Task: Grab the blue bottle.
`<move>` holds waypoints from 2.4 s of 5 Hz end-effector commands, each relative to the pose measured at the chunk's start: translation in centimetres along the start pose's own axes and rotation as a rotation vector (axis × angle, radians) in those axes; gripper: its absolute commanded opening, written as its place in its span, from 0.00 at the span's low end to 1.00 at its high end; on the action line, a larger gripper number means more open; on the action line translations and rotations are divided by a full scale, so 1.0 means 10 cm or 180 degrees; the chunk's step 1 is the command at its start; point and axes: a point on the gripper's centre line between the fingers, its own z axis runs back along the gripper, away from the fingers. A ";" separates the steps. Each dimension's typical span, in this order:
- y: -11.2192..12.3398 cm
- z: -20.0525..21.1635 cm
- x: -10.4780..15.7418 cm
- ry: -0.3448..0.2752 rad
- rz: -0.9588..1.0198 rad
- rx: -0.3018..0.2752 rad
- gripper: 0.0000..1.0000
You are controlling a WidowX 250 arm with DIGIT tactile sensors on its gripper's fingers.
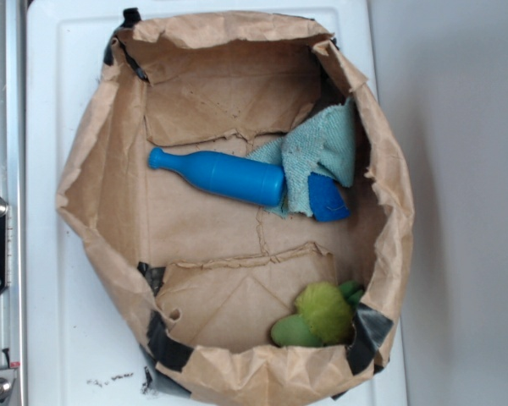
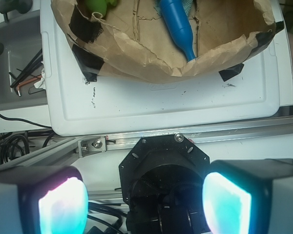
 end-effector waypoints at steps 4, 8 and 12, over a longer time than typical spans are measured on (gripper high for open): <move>-0.18 -0.36 0.31 0.0028 0.0013 0.0164 1.00; -0.12 -0.40 0.60 -0.0073 0.0014 -0.0083 1.00; -0.25 -0.52 0.86 -0.0050 -0.0090 -0.0146 1.00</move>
